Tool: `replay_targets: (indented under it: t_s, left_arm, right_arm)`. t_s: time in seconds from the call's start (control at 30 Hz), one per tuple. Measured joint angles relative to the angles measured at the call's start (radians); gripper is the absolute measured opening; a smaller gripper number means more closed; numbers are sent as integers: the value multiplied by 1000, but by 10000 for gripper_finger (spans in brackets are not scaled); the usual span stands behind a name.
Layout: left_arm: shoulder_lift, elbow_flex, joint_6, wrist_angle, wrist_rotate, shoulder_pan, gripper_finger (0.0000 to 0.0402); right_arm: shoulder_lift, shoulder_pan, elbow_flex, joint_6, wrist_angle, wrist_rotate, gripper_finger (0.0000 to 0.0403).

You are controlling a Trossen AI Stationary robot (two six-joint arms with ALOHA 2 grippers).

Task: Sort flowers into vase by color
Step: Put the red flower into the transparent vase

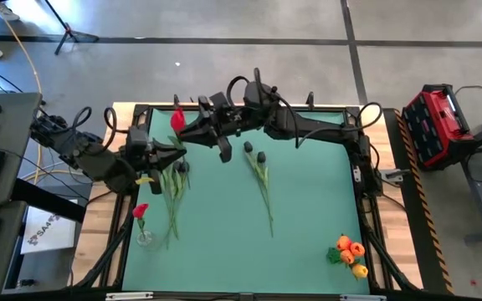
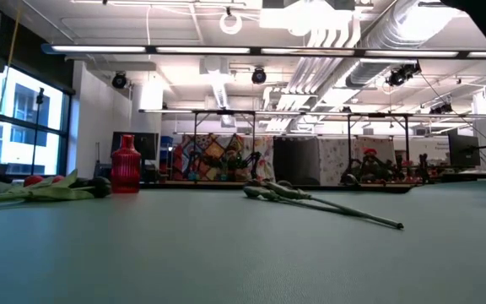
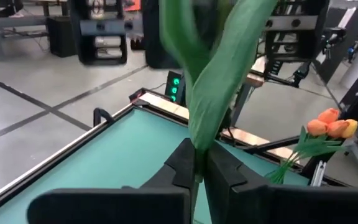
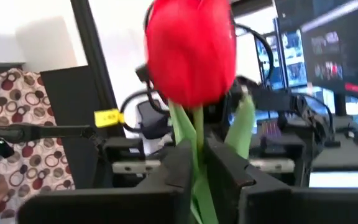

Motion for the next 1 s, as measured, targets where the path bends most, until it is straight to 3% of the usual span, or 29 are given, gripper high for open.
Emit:
replay_targets:
  t_s: [0.1, 0.23, 0.43, 0.63, 0.83, 1.0]
  left_arm:
    - [-17, 0, 0, -6, -15, -8, 2]
    - [-75, 1, -2, -52, -106, -59, 1]
    - [-178, 1, -117, -290, -156, -176, 1]
    - [-252, 1, -218, -512, -47, -256, 0]
    - [-299, 1, -223, -527, 118, -288, 0]
    - [-306, -36, -242, -535, 132, -327, 0]
  right_arm:
    - [-8, -17, 0, 29, -61, 1, 73]
    - [-48, -51, 0, 71, -270, 43, 105]
    - [-79, -60, 0, 1, -533, 108, 113]
    - [-86, -36, 0, -12, -594, 153, 114]
    - [-86, -23, 0, -12, -671, 215, 114]
    - [-86, -18, 0, 14, -724, 227, 114]
